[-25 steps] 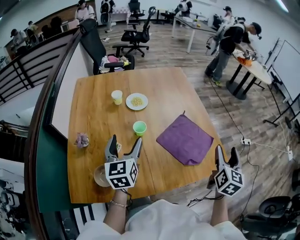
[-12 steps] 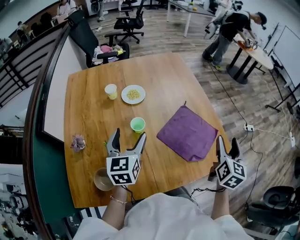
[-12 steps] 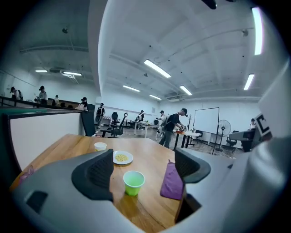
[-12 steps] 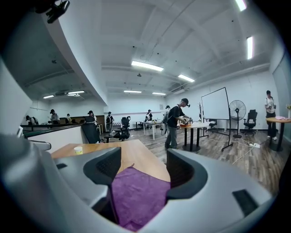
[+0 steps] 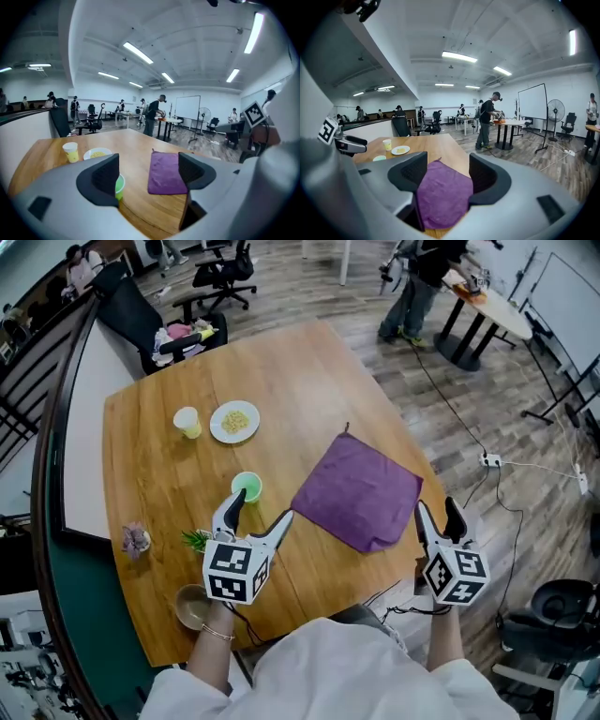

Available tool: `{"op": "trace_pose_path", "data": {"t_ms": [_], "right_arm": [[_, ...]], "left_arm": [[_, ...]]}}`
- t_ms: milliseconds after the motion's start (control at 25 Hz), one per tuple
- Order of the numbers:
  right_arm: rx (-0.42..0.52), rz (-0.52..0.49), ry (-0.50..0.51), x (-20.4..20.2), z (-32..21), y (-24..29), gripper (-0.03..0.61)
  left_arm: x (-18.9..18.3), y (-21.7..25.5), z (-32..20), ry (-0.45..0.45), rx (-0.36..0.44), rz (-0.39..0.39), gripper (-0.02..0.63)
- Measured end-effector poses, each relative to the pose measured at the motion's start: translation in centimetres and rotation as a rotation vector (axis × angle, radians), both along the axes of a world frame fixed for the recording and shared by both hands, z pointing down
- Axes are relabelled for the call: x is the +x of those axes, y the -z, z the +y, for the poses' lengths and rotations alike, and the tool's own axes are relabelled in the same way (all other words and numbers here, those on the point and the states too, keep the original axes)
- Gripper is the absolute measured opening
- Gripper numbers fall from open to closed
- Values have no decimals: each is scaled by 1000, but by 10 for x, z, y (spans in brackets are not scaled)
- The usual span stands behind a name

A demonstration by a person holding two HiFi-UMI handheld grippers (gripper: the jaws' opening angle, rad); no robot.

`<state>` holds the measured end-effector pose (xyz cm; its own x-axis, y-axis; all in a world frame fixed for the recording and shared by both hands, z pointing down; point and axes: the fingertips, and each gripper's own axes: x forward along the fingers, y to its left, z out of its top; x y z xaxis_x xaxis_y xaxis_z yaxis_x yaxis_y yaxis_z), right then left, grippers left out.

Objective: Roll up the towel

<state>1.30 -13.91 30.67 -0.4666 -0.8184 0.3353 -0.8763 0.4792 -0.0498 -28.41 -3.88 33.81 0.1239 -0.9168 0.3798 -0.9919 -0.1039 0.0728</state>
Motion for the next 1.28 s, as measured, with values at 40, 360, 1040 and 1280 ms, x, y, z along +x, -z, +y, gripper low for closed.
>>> {"op": "trace_pose_path", "data": {"t_ms": [40,360,1040,1280], "right_arm": [[-12,6,12,1,0,-5,281],[-104,55,121,7,5,-45,234],[-273,238,456,-7,37,-137,140],[-287,297,599,-19,44,-160,110]], "left_arm": [[7,-7,-3,-46,-33,-16,395],[49,-65,-10,-434,-328,-336,330],[61,-149,-33,-1049,-556,-1056,228],[58,-167,-40,-1173,-610,-1076,199]]}}
